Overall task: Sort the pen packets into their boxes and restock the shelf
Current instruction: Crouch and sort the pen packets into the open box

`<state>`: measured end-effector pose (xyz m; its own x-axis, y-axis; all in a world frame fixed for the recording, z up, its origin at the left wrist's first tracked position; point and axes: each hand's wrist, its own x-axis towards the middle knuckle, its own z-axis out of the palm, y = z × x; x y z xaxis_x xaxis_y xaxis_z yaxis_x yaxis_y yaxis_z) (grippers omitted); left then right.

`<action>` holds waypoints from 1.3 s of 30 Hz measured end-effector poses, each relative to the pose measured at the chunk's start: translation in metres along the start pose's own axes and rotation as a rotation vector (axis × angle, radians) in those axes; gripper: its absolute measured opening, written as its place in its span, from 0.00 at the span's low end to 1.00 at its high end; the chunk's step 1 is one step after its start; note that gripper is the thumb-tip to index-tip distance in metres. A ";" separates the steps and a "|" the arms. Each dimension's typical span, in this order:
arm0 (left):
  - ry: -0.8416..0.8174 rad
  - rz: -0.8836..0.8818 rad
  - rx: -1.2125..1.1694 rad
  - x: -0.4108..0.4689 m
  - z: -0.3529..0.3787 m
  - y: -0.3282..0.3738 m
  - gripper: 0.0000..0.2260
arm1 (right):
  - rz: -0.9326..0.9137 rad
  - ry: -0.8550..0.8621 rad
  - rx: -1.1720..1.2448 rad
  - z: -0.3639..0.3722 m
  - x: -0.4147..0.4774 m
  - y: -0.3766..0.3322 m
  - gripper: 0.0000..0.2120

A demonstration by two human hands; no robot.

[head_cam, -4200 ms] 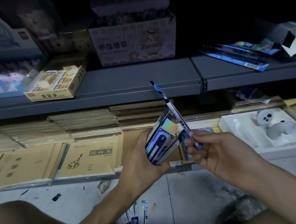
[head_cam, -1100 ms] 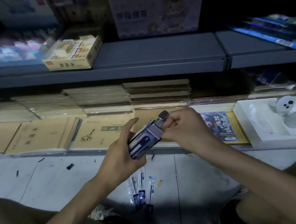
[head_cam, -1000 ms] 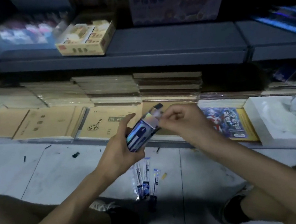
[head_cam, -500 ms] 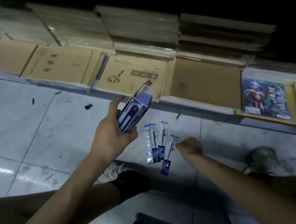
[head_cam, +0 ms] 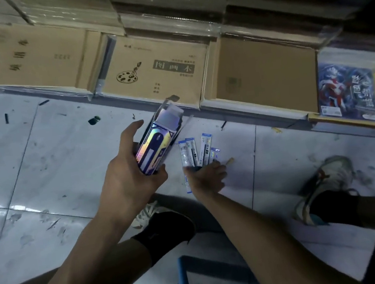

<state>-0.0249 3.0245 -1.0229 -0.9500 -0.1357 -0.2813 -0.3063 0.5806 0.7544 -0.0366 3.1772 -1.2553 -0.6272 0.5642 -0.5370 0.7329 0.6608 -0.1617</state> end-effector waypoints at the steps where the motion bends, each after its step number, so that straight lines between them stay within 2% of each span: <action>1: 0.004 -0.003 -0.004 0.002 -0.001 -0.002 0.42 | -0.014 0.020 -0.024 0.004 0.001 -0.005 0.40; 5: 0.021 -0.015 0.004 0.010 -0.005 -0.007 0.41 | -0.127 0.014 -0.090 0.019 0.002 -0.026 0.27; 11: 0.053 -0.059 0.003 0.017 -0.008 -0.011 0.38 | -0.154 -0.002 -0.105 0.030 0.004 -0.033 0.19; 14: 0.054 -0.059 -0.006 0.017 -0.008 -0.013 0.36 | -0.223 0.002 -0.219 0.030 0.014 -0.027 0.14; 19: 0.022 -0.043 0.019 0.017 -0.004 -0.010 0.36 | -0.383 -0.007 -0.336 0.022 0.024 -0.010 0.14; 21: 0.002 -0.047 0.032 0.017 -0.002 -0.010 0.35 | -0.446 -0.066 -0.346 0.019 0.027 -0.005 0.12; 23: -0.012 -0.047 0.052 0.018 -0.001 -0.010 0.35 | -0.484 -0.130 -0.356 0.012 0.034 0.000 0.16; 26: -0.041 -0.024 0.113 0.019 0.003 -0.007 0.32 | -0.650 -0.064 -0.484 -0.013 0.038 0.006 0.13; 28: -0.061 -0.013 0.143 0.021 0.006 -0.005 0.29 | -0.744 -0.045 -0.392 -0.024 0.042 0.009 0.14; 31: -0.071 -0.019 0.172 0.026 0.006 0.001 0.25 | -0.727 -0.061 -0.297 -0.052 0.038 0.010 0.18; 34: -0.054 -0.017 0.174 0.030 0.004 0.009 0.22 | -0.742 -0.166 -0.323 -0.088 0.031 0.012 0.22; 37: -0.038 0.022 0.167 0.031 0.005 0.021 0.22 | -0.918 -0.136 -0.416 -0.139 0.021 0.020 0.17; 39: -0.062 0.047 0.156 0.028 0.008 0.033 0.22 | -1.051 -0.056 -0.561 -0.176 0.013 0.025 0.21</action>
<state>-0.0610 3.0463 -1.0103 -0.9560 -0.0585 -0.2875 -0.2437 0.7037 0.6673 -0.0731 3.2886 -1.1206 -0.8285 -0.3962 -0.3957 -0.3592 0.9182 -0.1672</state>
